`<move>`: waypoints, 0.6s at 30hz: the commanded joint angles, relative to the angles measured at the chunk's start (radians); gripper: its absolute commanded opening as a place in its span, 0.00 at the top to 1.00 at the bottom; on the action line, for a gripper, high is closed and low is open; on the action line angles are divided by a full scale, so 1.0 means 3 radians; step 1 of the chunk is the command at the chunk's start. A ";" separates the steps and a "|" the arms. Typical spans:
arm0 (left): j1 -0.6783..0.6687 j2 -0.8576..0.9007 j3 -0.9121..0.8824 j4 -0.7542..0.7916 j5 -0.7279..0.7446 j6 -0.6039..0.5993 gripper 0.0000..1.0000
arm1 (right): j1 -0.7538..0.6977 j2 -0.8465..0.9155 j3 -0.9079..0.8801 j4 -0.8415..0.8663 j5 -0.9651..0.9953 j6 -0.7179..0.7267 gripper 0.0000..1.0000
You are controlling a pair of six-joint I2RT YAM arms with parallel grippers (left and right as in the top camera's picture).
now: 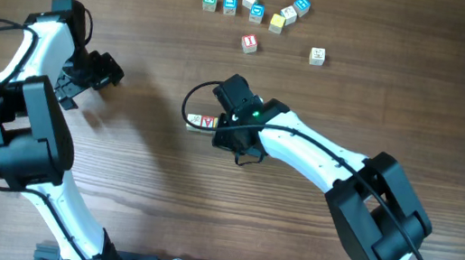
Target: Form a horizontal line
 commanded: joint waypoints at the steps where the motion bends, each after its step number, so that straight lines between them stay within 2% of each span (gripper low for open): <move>1: 0.0009 -0.0029 0.0000 -0.0001 -0.0032 -0.0006 0.00 | -0.0011 0.0051 -0.0028 0.0018 0.0097 0.0036 0.96; 18: 0.0009 -0.0029 0.0000 0.0000 -0.0032 -0.0006 0.00 | -0.0011 0.0051 -0.0028 0.0057 0.0148 0.0037 0.96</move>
